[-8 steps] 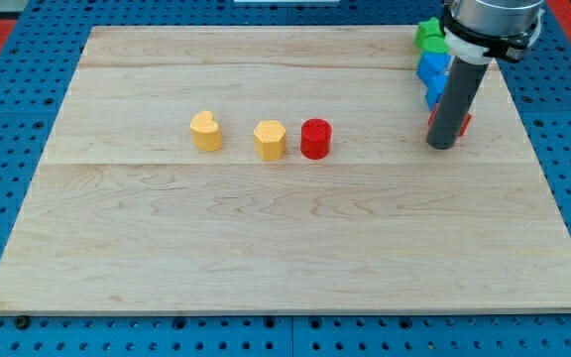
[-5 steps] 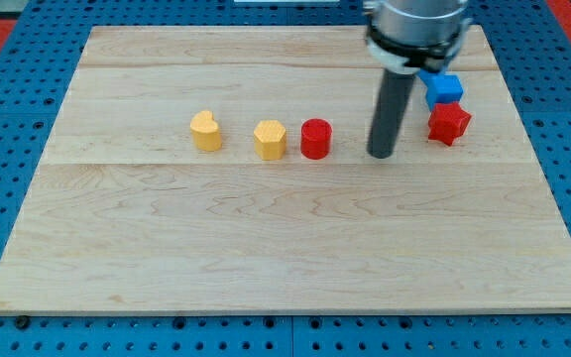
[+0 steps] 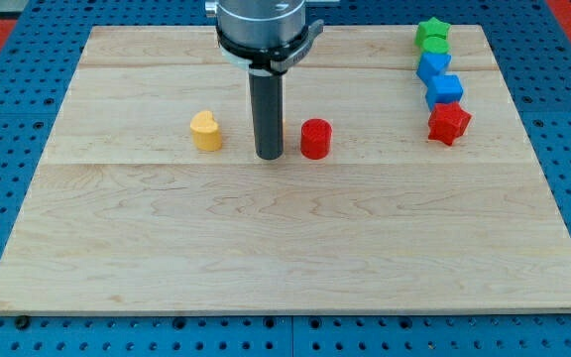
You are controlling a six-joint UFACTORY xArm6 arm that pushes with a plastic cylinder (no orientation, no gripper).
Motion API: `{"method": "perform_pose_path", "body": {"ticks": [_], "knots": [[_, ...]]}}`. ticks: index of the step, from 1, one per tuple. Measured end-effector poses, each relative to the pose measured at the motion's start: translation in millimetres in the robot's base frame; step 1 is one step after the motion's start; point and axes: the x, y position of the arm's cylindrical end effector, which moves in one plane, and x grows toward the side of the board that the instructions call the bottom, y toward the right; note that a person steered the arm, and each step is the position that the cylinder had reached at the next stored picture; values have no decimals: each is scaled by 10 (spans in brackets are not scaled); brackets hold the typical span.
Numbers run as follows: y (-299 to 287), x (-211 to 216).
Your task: Move the red circle to the bottom of the red star
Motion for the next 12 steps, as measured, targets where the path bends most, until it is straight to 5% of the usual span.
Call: {"method": "perform_pose_path", "body": {"ticks": [8, 12], "knots": [[223, -230], [1133, 100]]}}
